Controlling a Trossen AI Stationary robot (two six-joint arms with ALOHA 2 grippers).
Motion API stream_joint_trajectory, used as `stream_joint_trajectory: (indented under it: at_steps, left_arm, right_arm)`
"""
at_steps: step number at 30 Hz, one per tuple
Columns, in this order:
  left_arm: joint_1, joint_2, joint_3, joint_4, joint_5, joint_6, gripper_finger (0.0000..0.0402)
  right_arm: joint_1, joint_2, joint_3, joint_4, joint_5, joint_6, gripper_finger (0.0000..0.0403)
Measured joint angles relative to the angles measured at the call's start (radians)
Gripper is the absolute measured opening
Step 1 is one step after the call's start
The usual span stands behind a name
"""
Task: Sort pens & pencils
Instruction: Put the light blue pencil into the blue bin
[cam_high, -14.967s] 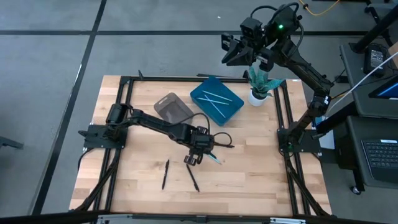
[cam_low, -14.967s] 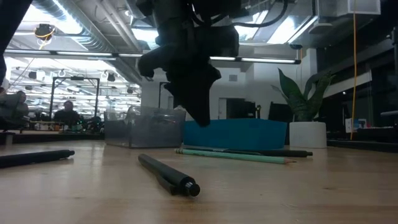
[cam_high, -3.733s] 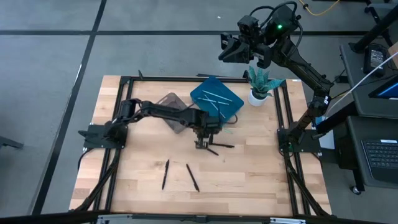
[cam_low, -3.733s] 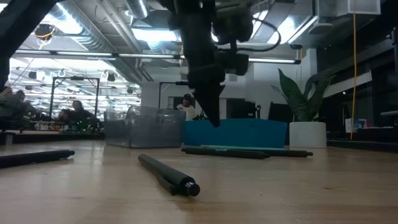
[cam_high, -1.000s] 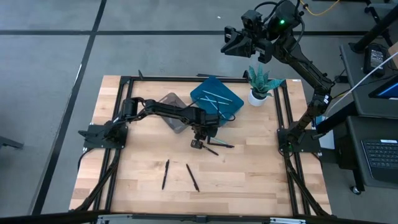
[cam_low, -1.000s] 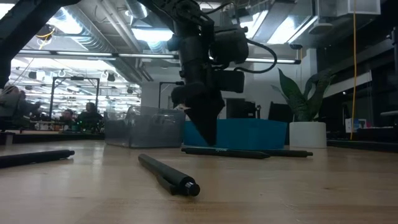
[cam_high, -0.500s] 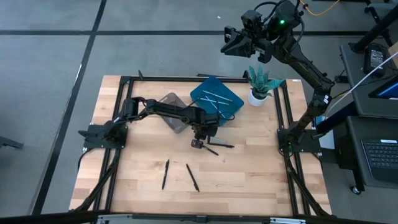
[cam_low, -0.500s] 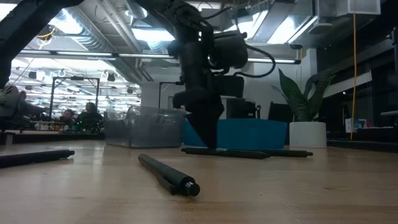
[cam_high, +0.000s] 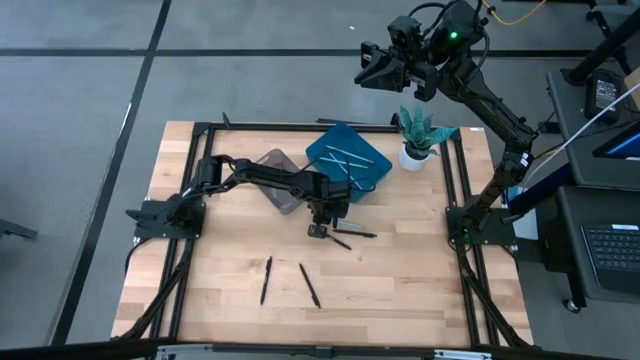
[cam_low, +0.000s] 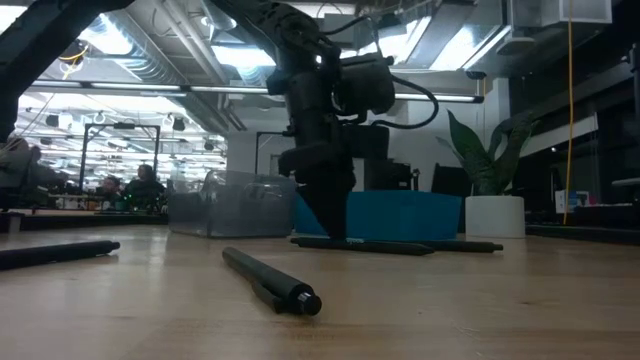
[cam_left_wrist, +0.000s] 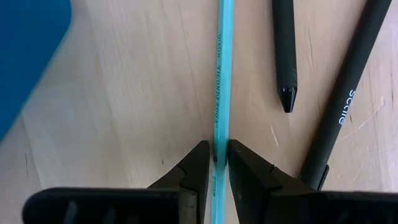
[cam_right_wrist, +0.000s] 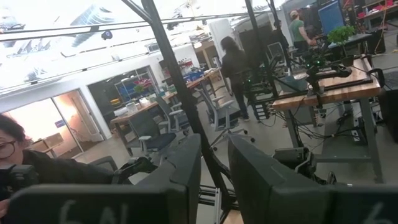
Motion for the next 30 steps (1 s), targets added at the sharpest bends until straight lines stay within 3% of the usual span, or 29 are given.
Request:
stream_joint_trajectory:
  at_steps: [9, 18, 30]
  left_arm:
    - [0.000, 0.000, -0.001, 0.005, -0.007, -0.053, 0.0050]
    - [-0.012, 0.000, -0.001, 0.010, -0.015, -0.059, 0.0007]
    - [-0.032, 0.002, 0.065, -0.026, -0.036, -0.079, 0.0011]
  right_arm:
    - [0.000, 0.000, 0.000, 0.000, 0.008, -0.002, 0.0083]
    - [0.000, 0.000, 0.000, 0.000, 0.016, 0.000, 0.0083]
    - [0.000, 0.000, 0.000, -0.002, 0.020, 0.001, 0.0083]
